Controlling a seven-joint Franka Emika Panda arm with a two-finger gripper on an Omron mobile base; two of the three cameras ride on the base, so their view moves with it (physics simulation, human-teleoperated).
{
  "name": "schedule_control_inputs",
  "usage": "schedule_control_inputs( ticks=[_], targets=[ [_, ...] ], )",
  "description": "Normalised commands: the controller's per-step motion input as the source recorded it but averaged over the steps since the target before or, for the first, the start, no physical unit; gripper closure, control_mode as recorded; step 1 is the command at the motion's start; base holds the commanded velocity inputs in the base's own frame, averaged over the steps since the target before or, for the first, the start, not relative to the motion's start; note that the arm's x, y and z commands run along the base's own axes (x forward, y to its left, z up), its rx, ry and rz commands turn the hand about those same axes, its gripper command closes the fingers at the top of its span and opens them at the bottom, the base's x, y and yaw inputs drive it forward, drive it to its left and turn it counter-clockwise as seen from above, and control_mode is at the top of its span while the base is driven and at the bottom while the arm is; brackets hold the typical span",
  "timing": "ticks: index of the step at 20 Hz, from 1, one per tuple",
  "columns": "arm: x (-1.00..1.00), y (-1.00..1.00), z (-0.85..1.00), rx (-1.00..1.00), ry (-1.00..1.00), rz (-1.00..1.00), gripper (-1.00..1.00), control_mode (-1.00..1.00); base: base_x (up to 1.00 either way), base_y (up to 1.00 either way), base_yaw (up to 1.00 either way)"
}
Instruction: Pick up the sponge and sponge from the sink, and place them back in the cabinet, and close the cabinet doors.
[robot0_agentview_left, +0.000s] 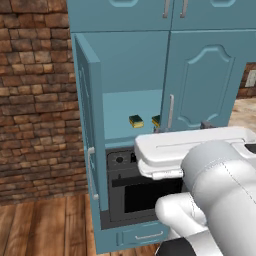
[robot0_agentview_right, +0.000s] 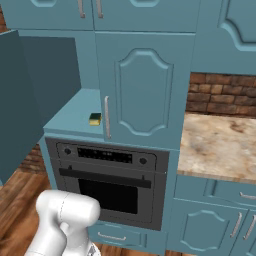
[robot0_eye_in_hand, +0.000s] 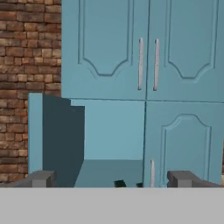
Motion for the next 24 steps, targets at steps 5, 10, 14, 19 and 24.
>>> schedule_control_inputs(
  ticks=[5, 10, 14, 19, 24],
  targets=[
    [0.0, 0.39, -0.2, -0.01, 0.0, 0.01, -1.0, -1.0, 0.0, 0.0, 0.0],
    [0.01, 0.37, -0.21, -0.01, 0.0, 0.0, -1.0, -1.0, 0.0, 0.0, 0.0],
    [0.07, 0.34, -0.13, 0.0, 0.0, 0.0, -1.0, -1.0, 0.0, 0.0, 0.0],
    [0.12, 0.28, -0.05, 0.0, 0.0, 0.0, -1.0, -1.0, 0.0, 0.0, 0.0],
    [0.14, 0.26, -0.03, 0.0, 0.0, 0.0, -1.0, -1.0, 0.0, 0.0, 0.0]
  ],
)
